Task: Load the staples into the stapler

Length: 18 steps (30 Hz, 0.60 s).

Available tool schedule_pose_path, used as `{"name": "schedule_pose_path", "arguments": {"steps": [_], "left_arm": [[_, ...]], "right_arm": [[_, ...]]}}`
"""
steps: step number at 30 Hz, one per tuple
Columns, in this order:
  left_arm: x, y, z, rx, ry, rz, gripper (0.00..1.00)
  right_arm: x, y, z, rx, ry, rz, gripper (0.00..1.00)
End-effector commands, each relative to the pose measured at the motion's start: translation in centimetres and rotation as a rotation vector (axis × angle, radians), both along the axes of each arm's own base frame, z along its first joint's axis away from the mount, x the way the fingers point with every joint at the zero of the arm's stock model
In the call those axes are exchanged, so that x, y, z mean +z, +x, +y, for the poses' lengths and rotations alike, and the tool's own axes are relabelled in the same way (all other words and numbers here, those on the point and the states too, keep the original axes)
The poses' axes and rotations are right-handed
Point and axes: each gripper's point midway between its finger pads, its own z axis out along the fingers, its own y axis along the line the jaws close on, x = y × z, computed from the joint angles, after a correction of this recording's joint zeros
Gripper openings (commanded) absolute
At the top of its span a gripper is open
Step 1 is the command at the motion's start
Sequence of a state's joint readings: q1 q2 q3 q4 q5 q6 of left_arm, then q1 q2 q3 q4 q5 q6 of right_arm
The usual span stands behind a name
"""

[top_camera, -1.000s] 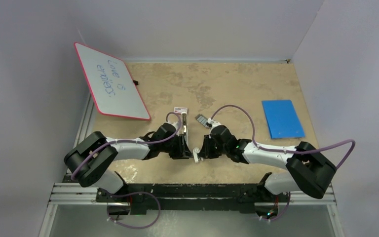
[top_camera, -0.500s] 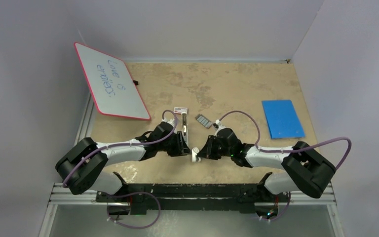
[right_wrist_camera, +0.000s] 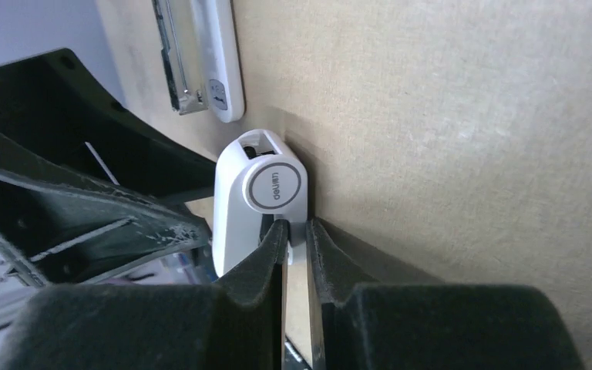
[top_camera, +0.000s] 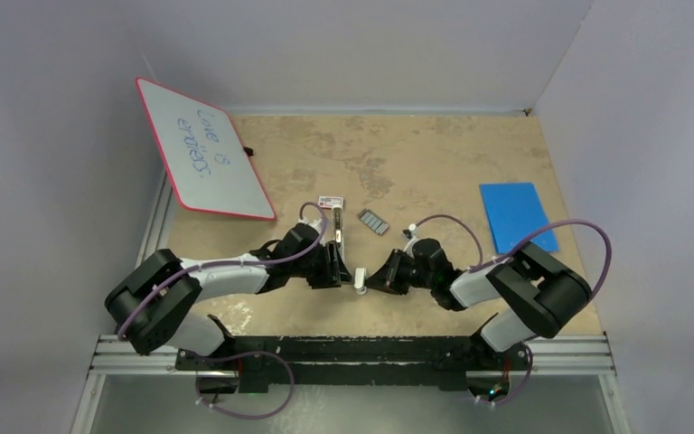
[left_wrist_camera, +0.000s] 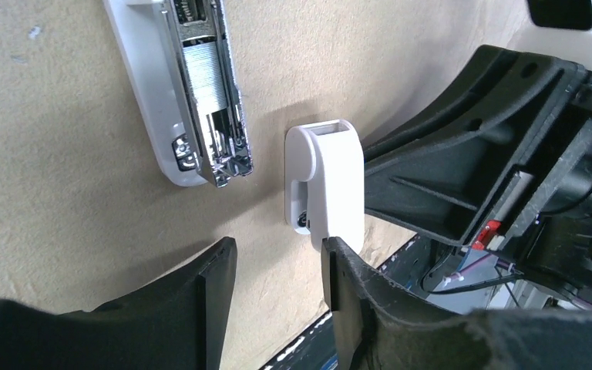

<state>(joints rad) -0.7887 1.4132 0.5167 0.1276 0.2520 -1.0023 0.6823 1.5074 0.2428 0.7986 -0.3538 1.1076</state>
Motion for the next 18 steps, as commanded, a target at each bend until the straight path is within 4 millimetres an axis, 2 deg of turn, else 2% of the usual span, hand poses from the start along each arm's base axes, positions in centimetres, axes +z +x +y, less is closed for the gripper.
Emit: {"name": "schedule_pose_path", "arguments": {"steps": [1, 6, 10, 13, 18], "left_arm": [[1.8, 0.3, -2.1, -0.076, -0.079, -0.045, 0.46], [2.2, 0.0, -2.9, -0.123, -0.123, -0.051, 0.49], [2.1, 0.4, -2.6, -0.091, -0.105, -0.053, 0.49], [2.1, 0.8, -2.2, -0.066, -0.086, -0.065, 0.49], [2.2, 1.1, -2.0, -0.049, -0.072, -0.076, 0.46]], "right_arm": [[-3.9, -1.1, -2.8, -0.057, -0.120, 0.096, 0.10], [-4.0, -1.0, -3.1, -0.062, -0.133, 0.081, 0.26], [-2.9, -0.5, -3.3, -0.070, -0.145, 0.041, 0.39], [-2.0, 0.0, -4.0, -0.104, -0.178, 0.015, 0.43], [-0.8, 0.8, -5.4, -0.156, -0.247, -0.030, 0.44]]}}
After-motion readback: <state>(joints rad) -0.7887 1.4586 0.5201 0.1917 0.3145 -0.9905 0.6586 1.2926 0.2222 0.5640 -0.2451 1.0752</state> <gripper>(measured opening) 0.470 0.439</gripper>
